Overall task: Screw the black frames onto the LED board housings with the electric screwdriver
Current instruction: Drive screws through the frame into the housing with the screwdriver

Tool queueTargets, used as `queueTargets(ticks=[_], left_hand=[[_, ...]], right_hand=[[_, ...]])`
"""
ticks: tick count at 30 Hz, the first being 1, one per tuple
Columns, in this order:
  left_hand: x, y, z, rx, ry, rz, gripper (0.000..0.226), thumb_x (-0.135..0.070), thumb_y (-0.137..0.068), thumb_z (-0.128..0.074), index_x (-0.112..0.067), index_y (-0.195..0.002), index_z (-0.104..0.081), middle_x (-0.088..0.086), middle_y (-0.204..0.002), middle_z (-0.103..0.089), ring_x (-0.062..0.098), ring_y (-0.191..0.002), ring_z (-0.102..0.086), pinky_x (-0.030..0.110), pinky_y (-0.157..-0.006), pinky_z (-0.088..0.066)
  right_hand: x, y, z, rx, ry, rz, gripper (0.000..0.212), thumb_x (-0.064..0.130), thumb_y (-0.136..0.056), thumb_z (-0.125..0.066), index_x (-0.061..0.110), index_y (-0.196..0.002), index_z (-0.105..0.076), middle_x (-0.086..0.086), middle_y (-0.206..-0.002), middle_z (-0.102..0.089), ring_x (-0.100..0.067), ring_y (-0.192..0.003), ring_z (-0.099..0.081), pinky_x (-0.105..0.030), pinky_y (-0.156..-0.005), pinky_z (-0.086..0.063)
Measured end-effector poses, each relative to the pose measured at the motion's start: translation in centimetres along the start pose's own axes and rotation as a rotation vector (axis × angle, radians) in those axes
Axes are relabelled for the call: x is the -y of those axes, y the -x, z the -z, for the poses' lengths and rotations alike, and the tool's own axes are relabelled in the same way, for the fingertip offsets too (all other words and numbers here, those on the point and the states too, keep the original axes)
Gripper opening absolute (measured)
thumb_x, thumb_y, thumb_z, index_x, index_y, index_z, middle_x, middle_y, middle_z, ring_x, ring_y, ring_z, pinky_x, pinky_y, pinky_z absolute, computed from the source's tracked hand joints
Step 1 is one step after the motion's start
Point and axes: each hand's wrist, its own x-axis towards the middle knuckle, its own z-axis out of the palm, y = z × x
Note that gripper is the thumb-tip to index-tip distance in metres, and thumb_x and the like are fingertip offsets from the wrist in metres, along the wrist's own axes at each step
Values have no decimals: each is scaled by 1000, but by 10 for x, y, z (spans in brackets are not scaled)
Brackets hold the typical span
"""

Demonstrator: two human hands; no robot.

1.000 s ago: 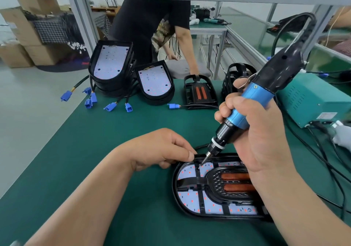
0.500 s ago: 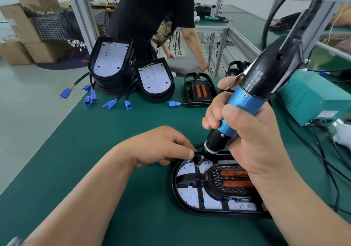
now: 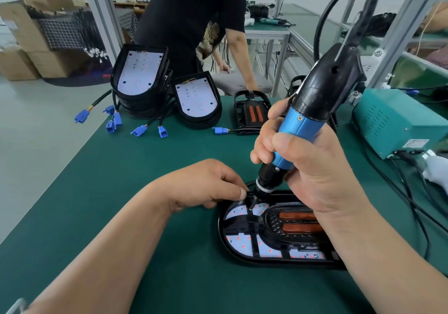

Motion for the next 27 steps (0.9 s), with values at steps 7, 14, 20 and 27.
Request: queueTargets(ticks=[7, 14, 20, 27], left_hand=[[1, 0, 1, 17, 38, -2, 21, -29, -84, -73, -15, -97, -83, 3, -73, -57, 11, -52, -34, 21, -48, -28], [0, 3, 2, 57, 102, 2, 20, -23, -90, -73, -6, -98, -80, 5, -72, -51, 10, -54, -31, 20, -48, -26], [0, -5, -3, -18, 481, 48, 30, 5, -105, -44, 9, -121, -69, 2, -82, -61, 7, -60, -43, 15, -48, -36], [-1, -12, -6, -88, 696, 19, 25, 6, -106, -47, 8, -117, -69, 5, -82, -66, 5, -54, -41, 13, -41, -30]], right_hand=[[-2, -2, 6, 3, -47, 37, 36, 9, -82, -64, 18, -117, -62, -3, -74, -53, -24, -66, -52, -43, -75, -50], [1, -2, 17, -163, -315, 124, 32, 9, -89, -55, 17, -119, -57, 1, -80, -50, -17, -71, -49, -35, -81, -48], [0, -1, 21, -409, -396, 109, 24, 8, -97, -47, 17, -118, -54, 1, -83, -50, -15, -73, -51, -34, -83, -48], [7, 0, 30, -480, -413, 150, 20, 9, -101, -48, 18, -117, -54, 2, -86, -51, -15, -76, -52, -34, -87, -49]])
